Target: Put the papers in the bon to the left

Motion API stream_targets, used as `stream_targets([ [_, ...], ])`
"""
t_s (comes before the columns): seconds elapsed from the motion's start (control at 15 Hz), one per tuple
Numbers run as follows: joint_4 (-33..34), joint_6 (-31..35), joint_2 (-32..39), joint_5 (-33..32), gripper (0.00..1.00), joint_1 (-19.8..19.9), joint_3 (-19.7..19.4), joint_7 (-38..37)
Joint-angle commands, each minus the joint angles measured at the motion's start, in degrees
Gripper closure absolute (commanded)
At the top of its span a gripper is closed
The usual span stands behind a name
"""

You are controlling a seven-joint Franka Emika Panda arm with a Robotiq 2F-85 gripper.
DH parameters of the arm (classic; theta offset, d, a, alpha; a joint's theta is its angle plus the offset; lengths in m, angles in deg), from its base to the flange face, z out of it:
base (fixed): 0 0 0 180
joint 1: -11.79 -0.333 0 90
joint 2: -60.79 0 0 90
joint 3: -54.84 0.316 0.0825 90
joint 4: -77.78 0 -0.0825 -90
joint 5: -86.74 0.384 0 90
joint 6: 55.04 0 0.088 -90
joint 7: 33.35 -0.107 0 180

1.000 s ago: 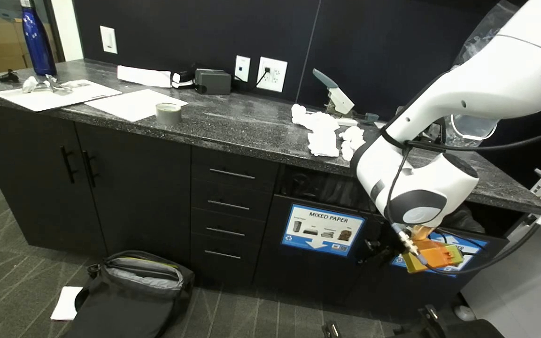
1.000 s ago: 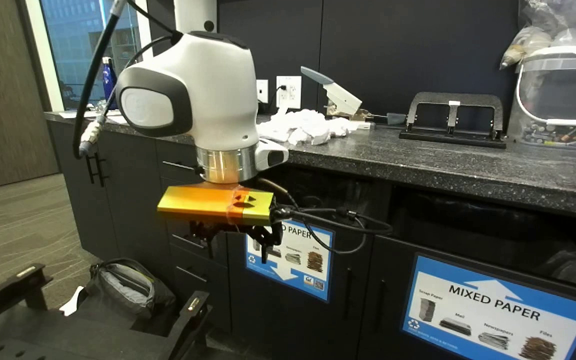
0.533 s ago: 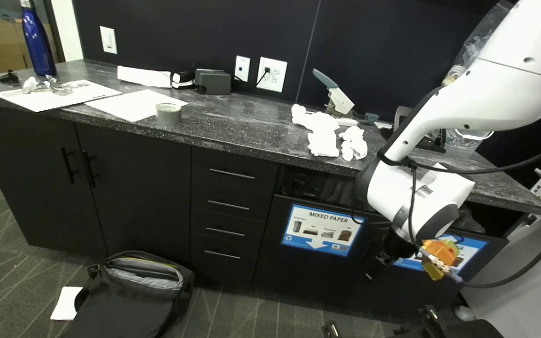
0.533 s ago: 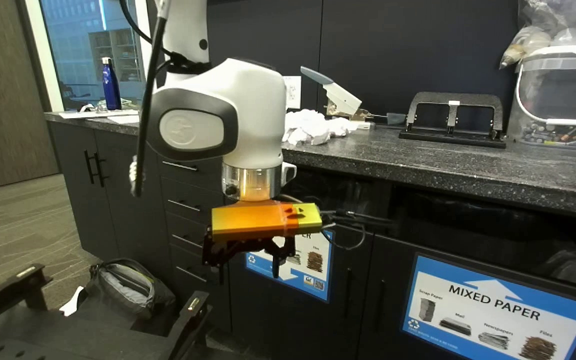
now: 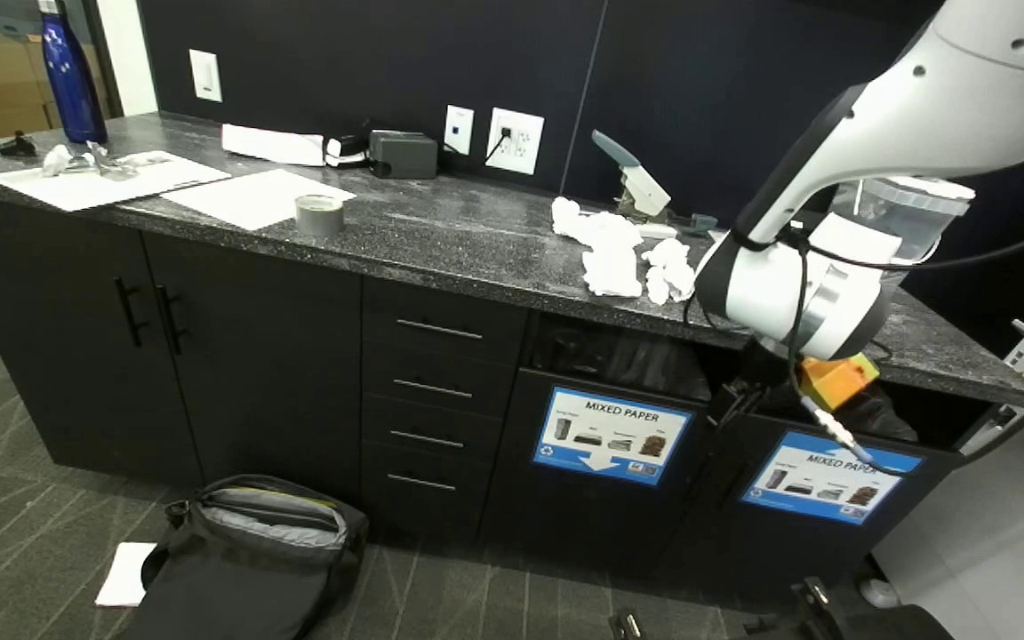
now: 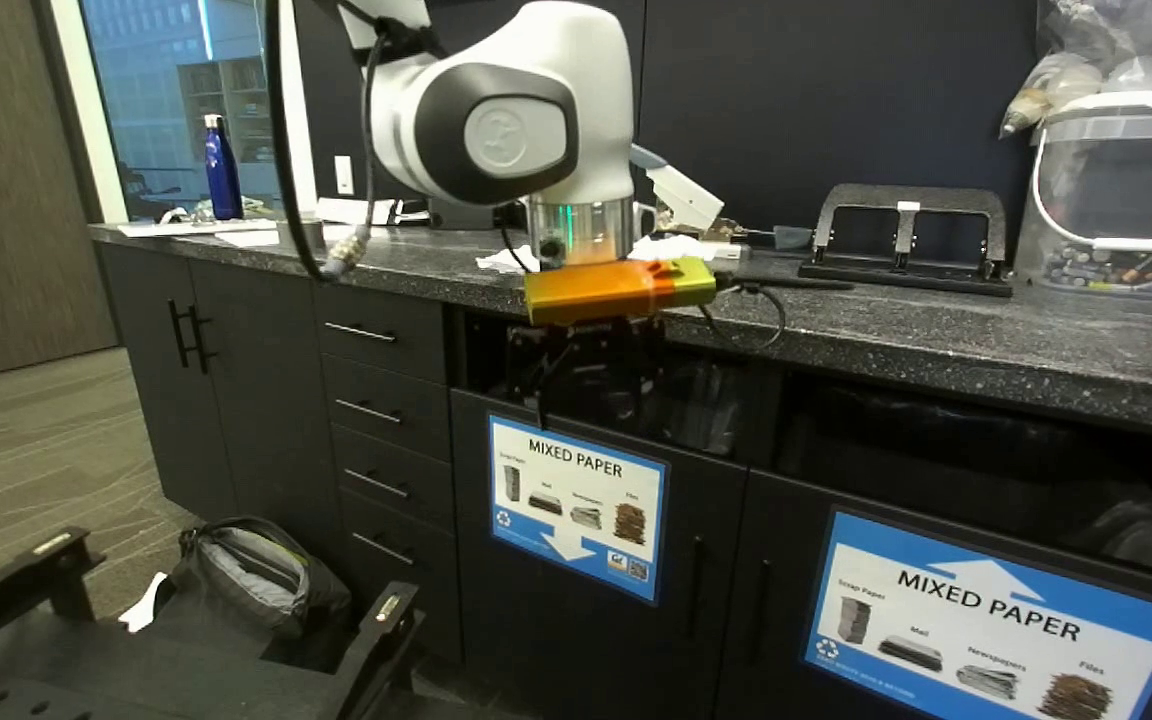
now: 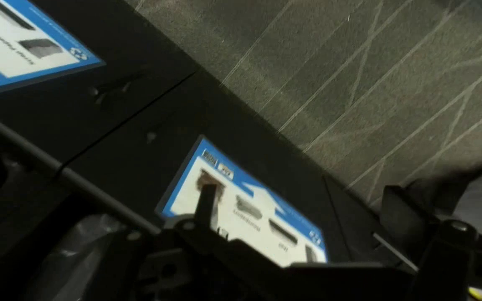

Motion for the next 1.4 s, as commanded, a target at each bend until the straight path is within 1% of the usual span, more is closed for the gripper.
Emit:
stream_targets([
  [0.0,7.78,-7.76,-3.17,-2.18,0.00,-3.77,-6.36,-11.77],
  [0.13,13.26,-12.37,-3.40,-3.70,0.00,-5.49,-9.28,-19.95],
  [0.27,19.71,-18.49,-2.56,-4.59,0.00,-7.28,-12.37,-28.43],
  [0.4,26.92,-25.14,-1.22,-7.00,0.00,-7.81,-13.93,-36.76],
  [0.53,35.06,-32.69,0.83,-8.53,0.00,-7.08,-14.04,-44.38],
  [0.73,45.60,-42.01,4.10,-10.02,0.00,-5.61,-13.03,-52.82],
  [0.8,48.29,-42.74,2.35,-17.26,0.00,4.34,-1.36,-58.48],
  [0.87,51.69,-44.91,4.18,-20.07,0.00,6.29,0.81,-60.97],
  [0.93,54.96,-46.15,6.26,-24.08,0.00,9.03,4.08,-64.73],
  [1.0,58.03,-47.80,8.22,-28.72,0.00,11.01,6.27,-68.57],
  [1.13,62.72,-50.16,11.94,-34.61,0.00,14.25,9.94,-73.02],
  [1.33,69.82,-57.08,17.02,-37.16,0.00,18.74,14.39,-73.91],
])
